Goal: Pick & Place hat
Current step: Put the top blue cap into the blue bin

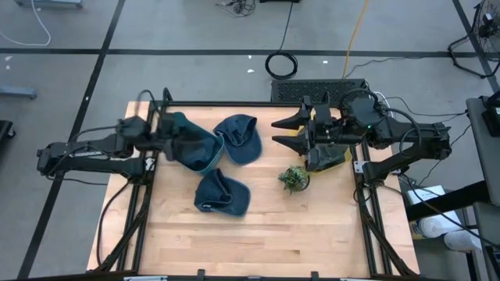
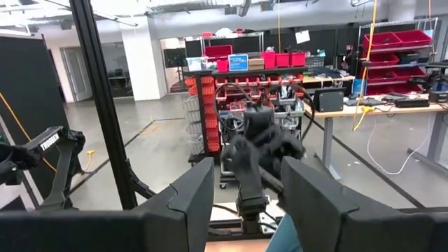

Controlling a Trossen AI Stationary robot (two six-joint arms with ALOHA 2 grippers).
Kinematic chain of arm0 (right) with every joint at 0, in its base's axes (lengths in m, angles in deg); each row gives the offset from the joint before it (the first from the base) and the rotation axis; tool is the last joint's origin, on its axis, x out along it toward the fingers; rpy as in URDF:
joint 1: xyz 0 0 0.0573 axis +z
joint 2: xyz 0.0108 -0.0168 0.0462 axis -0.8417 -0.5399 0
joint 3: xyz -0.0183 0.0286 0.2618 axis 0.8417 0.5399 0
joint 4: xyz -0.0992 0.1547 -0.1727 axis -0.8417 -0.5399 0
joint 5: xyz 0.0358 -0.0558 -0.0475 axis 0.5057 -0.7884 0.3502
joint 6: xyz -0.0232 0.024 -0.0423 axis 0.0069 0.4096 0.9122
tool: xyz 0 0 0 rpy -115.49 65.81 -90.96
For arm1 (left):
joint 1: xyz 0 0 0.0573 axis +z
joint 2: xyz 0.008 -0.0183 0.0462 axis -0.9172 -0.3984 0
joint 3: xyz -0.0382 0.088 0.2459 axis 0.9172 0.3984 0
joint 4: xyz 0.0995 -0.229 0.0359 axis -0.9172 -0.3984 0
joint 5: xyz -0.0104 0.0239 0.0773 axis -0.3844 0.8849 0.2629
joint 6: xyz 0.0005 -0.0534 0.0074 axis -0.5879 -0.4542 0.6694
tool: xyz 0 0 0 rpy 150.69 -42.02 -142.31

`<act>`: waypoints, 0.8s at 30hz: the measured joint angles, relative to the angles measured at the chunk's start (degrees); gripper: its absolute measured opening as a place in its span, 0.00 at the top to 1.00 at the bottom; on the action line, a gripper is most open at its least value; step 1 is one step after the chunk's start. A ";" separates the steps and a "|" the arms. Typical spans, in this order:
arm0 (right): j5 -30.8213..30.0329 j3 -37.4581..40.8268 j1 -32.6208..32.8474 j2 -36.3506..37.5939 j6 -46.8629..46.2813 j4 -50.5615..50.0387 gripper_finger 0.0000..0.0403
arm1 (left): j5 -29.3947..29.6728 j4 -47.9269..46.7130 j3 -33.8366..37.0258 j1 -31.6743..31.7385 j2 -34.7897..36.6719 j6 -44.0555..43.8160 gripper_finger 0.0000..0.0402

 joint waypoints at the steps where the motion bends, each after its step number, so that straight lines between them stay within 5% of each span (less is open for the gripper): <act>1: 0.05 0.00 0.00 0.00 -0.29 -0.15 0.61 | -0.55 3.27 0.00 0.00 -0.05 0.01 0.04; 9: 0.03 0.00 0.02 0.00 -4.74 -1.75 0.50 | -0.87 18.08 0.00 0.00 -0.09 -0.21 0.04; 14: -1.01 0.00 0.02 -0.25 -11.12 -1.00 0.32 | -0.85 19.40 0.00 0.00 -0.11 0.04 0.04; 21: -2.09 -0.02 0.22 -2.10 -15.87 14.84 0.14 | 0.49 19.76 0.00 -0.02 -0.11 1.14 0.04; 24: -8.48 -0.07 -1.41 -1.91 -14.64 14.63 0.11 | 2.10 20.23 0.00 -0.02 -0.11 1.22 0.04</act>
